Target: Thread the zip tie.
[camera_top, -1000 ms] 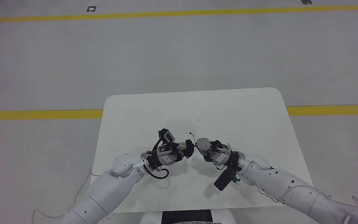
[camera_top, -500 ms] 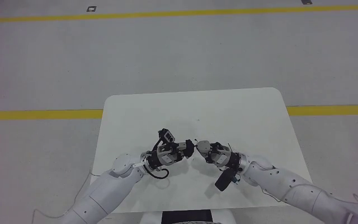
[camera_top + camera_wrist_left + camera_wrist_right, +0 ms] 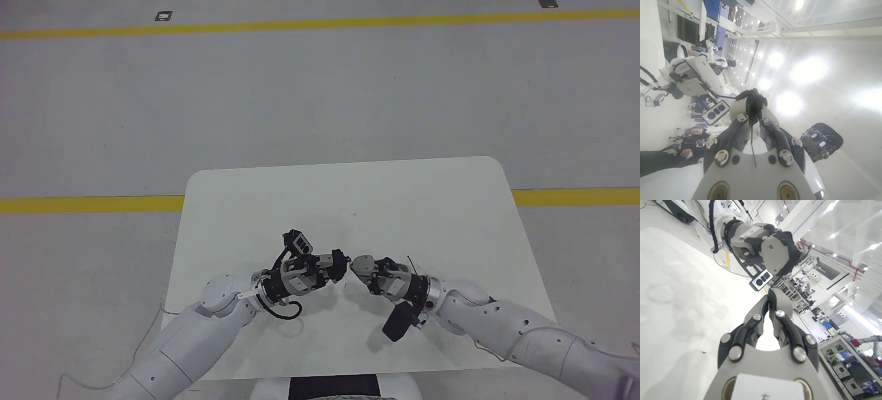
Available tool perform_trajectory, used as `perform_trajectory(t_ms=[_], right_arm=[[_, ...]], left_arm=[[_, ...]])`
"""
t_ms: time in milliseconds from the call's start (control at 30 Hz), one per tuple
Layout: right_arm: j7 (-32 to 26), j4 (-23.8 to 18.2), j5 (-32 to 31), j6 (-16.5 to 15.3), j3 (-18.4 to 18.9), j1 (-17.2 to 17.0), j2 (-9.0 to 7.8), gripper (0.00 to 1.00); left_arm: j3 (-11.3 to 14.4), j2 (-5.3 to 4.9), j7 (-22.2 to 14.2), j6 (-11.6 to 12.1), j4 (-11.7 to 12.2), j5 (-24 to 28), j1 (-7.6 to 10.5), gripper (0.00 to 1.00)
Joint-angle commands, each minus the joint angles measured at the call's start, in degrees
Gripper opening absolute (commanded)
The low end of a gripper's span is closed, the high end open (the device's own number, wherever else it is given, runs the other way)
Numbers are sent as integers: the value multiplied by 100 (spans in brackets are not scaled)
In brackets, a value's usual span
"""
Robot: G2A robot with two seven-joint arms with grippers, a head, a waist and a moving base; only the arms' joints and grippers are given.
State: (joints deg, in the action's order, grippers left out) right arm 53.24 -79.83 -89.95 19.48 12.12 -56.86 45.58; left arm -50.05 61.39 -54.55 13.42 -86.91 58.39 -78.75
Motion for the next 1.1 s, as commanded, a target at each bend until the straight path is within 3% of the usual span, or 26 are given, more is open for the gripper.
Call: perform_trajectory(t_ms=[0,167,733,767,800,833,1067], right_arm=[[-40,2,0,0,-60,36,-8,0],[-148,12,0,0,-238,138,-19,0],[-222,123,0,0,-238,119,-19,0],[-268,109,0,0,-238,135,-21,14],[-300,104,0,0,-238,143,-25,61],[-343,103,0,0,-238,156,-33,100],[-391,145,0,0,31,48,-184,100]], left_arm=[[0,0,0,0,0,0,0,0],[0,0,0,0,0,0,0,0],[0,0,0,0,0,0,0,0],[0,0,0,0,0,0,0,0],[0,0,0,0,0,0,0,0],[0,0,0,0,0,0,0,0],[0,0,0,0,0,0,0,0]])
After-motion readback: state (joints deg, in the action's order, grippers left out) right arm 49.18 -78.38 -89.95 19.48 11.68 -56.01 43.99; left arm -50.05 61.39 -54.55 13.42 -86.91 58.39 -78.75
